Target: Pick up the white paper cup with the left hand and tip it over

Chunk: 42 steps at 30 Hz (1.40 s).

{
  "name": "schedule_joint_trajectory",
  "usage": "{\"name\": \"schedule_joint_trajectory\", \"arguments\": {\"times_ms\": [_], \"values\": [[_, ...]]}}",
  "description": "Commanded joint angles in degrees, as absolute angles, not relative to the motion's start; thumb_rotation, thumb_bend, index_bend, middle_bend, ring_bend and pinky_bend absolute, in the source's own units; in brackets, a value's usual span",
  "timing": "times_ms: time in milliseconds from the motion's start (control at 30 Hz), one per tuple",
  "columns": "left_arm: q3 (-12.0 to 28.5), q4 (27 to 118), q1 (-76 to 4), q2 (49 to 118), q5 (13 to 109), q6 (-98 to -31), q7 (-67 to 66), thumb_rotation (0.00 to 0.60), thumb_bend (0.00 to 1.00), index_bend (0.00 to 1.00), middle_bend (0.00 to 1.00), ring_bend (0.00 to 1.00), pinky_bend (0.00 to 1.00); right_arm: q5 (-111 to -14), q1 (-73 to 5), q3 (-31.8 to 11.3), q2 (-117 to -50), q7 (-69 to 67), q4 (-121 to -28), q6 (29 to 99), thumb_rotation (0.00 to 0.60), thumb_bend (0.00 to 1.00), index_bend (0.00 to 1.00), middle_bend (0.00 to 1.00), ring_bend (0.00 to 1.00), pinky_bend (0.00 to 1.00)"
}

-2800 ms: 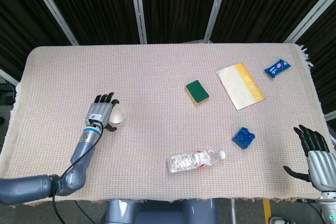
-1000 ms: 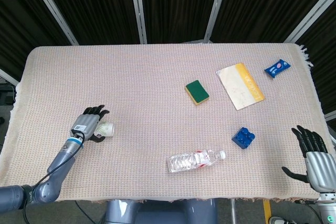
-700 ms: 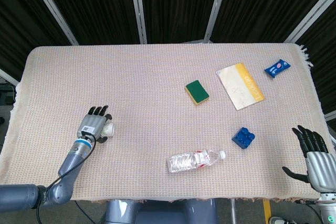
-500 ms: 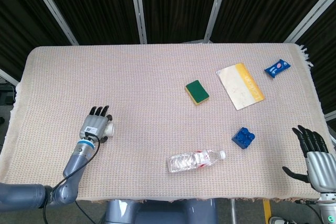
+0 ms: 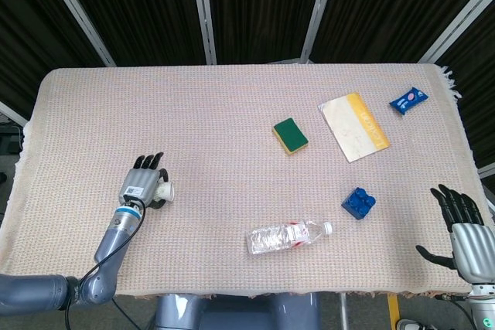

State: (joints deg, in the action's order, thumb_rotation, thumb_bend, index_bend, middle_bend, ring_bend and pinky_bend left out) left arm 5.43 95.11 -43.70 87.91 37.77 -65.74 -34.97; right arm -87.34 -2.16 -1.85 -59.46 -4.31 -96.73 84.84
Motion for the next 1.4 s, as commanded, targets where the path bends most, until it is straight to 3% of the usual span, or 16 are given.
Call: {"name": "schedule_joint_trajectory", "arguments": {"times_ms": [33, 200, 567, 1200, 1300, 1400], "values": [[8.71, 94.73, -40.12, 89.58, 45.89, -65.94, -22.22, 0.6, 0.19, 0.43, 0.0, 0.0, 0.0, -87.36, -2.22, -1.88, -59.43, -4.25, -96.78, 84.8, 0.6, 0.04, 0.0, 0.0, 0.0, 0.0], [10.66, 90.83, -36.73, 94.31, 53.79, -67.53, -7.75, 0.6, 0.19, 0.42, 0.0, 0.0, 0.0, -87.44, -2.14, -1.79, -59.51, -4.08, -96.84, 84.88, 0.6, 0.04, 0.0, 0.0, 0.0, 0.0], [8.38, 79.33, -33.32, 101.03, 65.15, -67.86, 7.79, 0.6, 0.19, 0.42, 0.0, 0.0, 0.0, -87.26, -2.19, -1.89, -59.64, -4.06, -96.64, 84.78, 0.6, 0.04, 0.0, 0.0, 0.0, 0.0], [4.64, 74.94, -27.8, 97.45, 71.53, -65.91, 15.38, 0.6, 0.19, 0.4, 0.0, 0.0, 0.0, -87.28, -2.15, -1.88, -59.7, -3.68, -96.78, 84.85, 0.6, 0.05, 0.0, 0.0, 0.0, 0.0], [4.05, 74.93, -26.85, 96.45, 72.82, -66.49, 15.78, 0.6, 0.19, 0.35, 0.0, 0.0, 0.0, -87.33, -2.15, -1.82, -59.76, -3.54, -96.82, 84.83, 0.6, 0.04, 0.0, 0.0, 0.0, 0.0], [3.34, 75.02, -26.16, 95.28, 74.05, -66.55, 15.94, 0.6, 0.19, 0.17, 0.0, 0.0, 0.0, -87.33, -2.12, -1.82, -59.78, -3.45, -96.82, 84.87, 0.6, 0.04, 0.0, 0.0, 0.0, 0.0]]}}
